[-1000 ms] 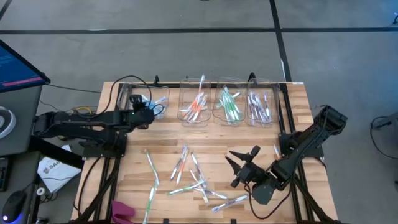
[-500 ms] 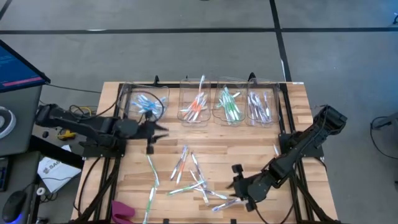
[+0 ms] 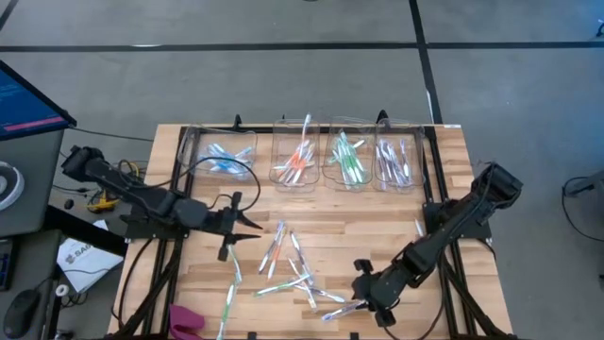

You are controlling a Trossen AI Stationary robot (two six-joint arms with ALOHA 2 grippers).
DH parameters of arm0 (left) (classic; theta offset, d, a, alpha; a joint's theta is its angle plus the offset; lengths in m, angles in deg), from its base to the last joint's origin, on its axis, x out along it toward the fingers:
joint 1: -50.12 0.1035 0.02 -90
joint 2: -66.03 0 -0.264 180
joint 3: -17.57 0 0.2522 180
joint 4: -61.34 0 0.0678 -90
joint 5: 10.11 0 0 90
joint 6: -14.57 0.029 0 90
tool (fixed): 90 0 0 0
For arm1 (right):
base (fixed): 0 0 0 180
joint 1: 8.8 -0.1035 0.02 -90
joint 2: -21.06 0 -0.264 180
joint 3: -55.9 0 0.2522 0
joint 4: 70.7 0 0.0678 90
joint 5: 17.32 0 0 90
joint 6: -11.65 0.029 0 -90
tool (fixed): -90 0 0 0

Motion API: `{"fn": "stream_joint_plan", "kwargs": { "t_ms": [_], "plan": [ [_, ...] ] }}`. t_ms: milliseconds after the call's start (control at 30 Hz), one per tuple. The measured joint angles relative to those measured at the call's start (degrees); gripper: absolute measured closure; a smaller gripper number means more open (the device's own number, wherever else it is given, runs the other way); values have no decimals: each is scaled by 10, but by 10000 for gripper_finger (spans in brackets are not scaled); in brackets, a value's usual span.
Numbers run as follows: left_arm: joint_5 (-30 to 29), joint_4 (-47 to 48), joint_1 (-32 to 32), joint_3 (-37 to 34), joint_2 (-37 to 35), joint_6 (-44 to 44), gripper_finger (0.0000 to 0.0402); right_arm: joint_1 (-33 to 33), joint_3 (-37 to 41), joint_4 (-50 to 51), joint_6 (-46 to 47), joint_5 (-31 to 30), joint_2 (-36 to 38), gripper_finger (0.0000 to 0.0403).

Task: Pick & Place Toothbrushes
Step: Put the violet toothbrush into the right transparent bin

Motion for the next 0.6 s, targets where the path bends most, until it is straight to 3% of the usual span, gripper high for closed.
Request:
{"fn": "stream_joint_plan", "kwargs": {
  "t_ms": [333,600],
  "plan": [
    [-1,-13,0,0,37,-1,311,-18,-1,-44,-63,-3,-72,280],
    [-1,-17,1,0,42,-11,311,-14,-48,39,-64,-5,-138,231]
  ]
}}
